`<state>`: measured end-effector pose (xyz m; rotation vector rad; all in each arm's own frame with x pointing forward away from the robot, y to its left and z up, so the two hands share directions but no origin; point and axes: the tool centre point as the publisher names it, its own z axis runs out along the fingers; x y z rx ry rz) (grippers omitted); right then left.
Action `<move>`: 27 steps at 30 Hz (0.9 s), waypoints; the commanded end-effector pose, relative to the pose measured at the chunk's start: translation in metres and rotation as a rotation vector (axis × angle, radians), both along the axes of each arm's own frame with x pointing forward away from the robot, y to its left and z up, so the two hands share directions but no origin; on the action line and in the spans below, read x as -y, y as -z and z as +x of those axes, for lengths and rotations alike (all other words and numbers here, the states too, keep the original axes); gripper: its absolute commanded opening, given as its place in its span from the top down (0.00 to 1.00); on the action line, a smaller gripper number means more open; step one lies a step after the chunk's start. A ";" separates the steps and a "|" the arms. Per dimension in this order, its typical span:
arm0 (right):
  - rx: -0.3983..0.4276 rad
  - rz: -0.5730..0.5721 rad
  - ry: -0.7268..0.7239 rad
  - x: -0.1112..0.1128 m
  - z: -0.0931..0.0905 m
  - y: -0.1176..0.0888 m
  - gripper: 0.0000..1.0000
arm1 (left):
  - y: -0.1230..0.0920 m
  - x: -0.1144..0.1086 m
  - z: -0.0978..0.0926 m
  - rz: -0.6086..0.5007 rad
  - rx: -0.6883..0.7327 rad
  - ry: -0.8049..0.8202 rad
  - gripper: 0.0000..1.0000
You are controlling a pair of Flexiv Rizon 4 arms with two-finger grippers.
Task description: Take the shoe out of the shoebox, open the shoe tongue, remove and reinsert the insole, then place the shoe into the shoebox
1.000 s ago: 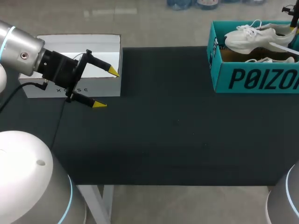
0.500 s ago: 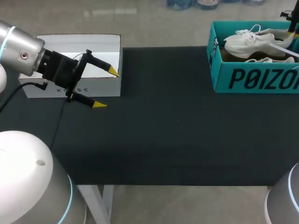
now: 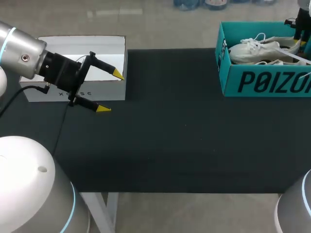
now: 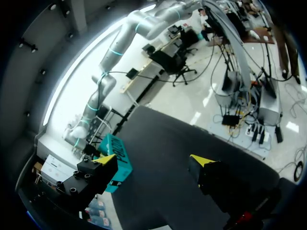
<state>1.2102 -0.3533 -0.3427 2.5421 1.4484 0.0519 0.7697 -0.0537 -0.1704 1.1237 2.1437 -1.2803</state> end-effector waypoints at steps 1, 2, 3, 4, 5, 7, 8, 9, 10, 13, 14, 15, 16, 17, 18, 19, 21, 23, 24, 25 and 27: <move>-0.004 0.007 0.011 0.003 0.002 0.003 1.00 | 0.000 0.000 0.000 0.003 0.000 0.001 0.00; -0.005 0.008 0.013 0.004 0.001 0.003 1.00 | 0.000 0.000 0.000 0.003 0.000 0.001 0.00; -0.006 0.008 0.015 0.004 0.000 0.004 1.00 | 0.000 0.000 0.000 0.003 0.000 0.001 0.00; -0.005 0.007 0.016 0.004 -0.001 0.004 1.00 | 0.000 0.000 0.000 0.003 0.000 0.001 0.00; -0.001 0.004 0.018 0.004 -0.002 0.003 1.00 | 0.000 0.000 0.000 0.003 0.000 0.001 0.00; 0.008 0.005 0.019 0.002 -0.004 -0.002 0.62 | 0.000 0.000 0.000 0.003 0.000 0.001 0.00; 0.012 0.006 0.017 0.001 -0.004 -0.006 0.17 | 0.000 0.000 0.000 0.003 0.000 0.001 0.00; 0.023 0.013 0.014 0.001 -0.005 -0.009 0.00 | 0.000 0.000 0.000 0.003 0.000 0.001 0.00; 0.027 0.020 0.013 0.000 -0.005 -0.013 0.00 | 0.000 0.000 0.000 0.003 0.000 0.001 0.00; 0.042 0.021 0.001 -0.006 -0.009 -0.026 0.00 | 0.000 0.000 0.000 0.003 0.000 0.001 0.00; 0.048 0.025 -0.002 -0.008 -0.009 -0.030 0.00 | 0.000 0.000 0.000 0.003 0.000 0.001 0.00; 0.056 0.032 -0.002 -0.009 -0.010 -0.033 0.00 | 0.000 0.000 0.000 0.003 0.000 0.001 0.00; 0.057 0.031 -0.001 -0.011 -0.011 -0.036 0.00 | 0.000 0.000 0.000 0.003 0.000 0.001 0.00; 0.069 0.033 0.005 -0.013 -0.012 -0.040 0.00 | 0.000 0.000 0.000 0.003 0.000 0.001 0.00; 0.069 0.037 0.008 -0.015 -0.013 -0.044 0.00 | 0.000 0.000 0.000 0.003 0.000 0.001 0.00; 0.073 0.041 0.012 -0.017 -0.014 -0.048 0.00 | 0.000 0.000 0.000 0.003 0.000 0.001 0.00; 0.073 0.041 0.012 -0.017 -0.014 -0.048 0.00 | 0.000 0.000 0.000 0.003 0.000 0.001 0.00; 0.073 0.041 0.012 -0.017 -0.014 -0.048 0.00 | 0.000 0.000 0.000 0.003 0.000 0.001 0.00; 0.073 0.041 0.012 -0.017 -0.014 -0.048 0.00 | 0.000 0.000 0.000 0.003 0.000 0.001 0.00; 0.073 0.041 0.012 -0.017 -0.014 -0.048 0.00 | 0.000 0.000 0.000 0.003 0.000 0.001 0.00; 0.073 0.041 0.012 -0.017 -0.014 -0.048 0.00 | 0.000 0.000 0.000 0.003 0.000 0.001 0.00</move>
